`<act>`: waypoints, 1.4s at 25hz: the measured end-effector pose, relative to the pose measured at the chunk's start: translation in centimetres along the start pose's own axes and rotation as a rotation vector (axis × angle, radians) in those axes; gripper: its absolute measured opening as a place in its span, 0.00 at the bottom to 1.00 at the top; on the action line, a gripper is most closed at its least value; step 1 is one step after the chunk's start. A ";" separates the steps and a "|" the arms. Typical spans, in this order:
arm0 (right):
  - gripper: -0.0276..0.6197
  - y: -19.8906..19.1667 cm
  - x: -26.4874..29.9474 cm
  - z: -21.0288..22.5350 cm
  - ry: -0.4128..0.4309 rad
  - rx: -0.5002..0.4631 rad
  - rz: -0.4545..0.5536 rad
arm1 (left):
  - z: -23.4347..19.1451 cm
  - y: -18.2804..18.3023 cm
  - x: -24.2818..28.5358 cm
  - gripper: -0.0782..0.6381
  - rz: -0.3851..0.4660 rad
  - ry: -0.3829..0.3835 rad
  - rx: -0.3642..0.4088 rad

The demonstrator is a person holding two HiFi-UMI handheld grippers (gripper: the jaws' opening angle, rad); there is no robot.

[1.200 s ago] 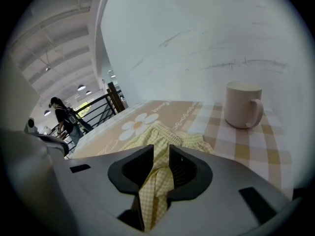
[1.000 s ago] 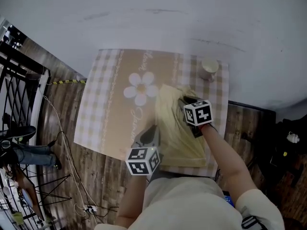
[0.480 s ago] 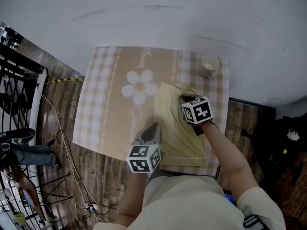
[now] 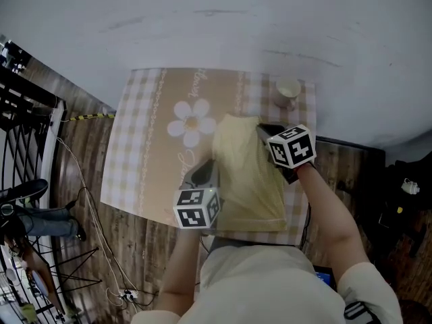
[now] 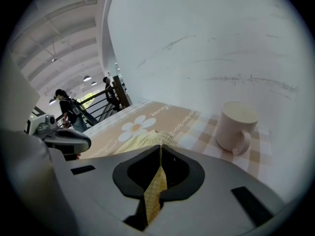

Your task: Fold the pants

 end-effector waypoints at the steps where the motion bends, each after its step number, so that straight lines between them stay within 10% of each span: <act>1: 0.06 0.3 -0.2 0.4 -0.004 -0.006 -0.003 | -0.3 0.4 0.5 0.15 0.000 0.002 0.012; 18: 0.10 -2.4 2.7 4.6 -0.039 0.026 -0.144 | -3.5 3.1 12.3 0.29 -0.193 -0.073 0.127; 30: 0.19 -3.1 4.3 5.5 0.000 0.024 -0.215 | -3.9 1.9 14.6 0.27 -0.309 -0.123 0.121; 35: 0.08 -3.5 4.3 5.1 -0.012 0.031 -0.201 | -3.4 1.7 14.7 0.16 -0.312 -0.152 0.114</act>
Point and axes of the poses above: the fingertips, and each gripper's own axes: x forward along the fingers, z to its right, y out of its top, the point moved 7 cm from there along -x, backward along the fingers, and after that the axes turned 3 degrees about x, right-handed, at the moved point
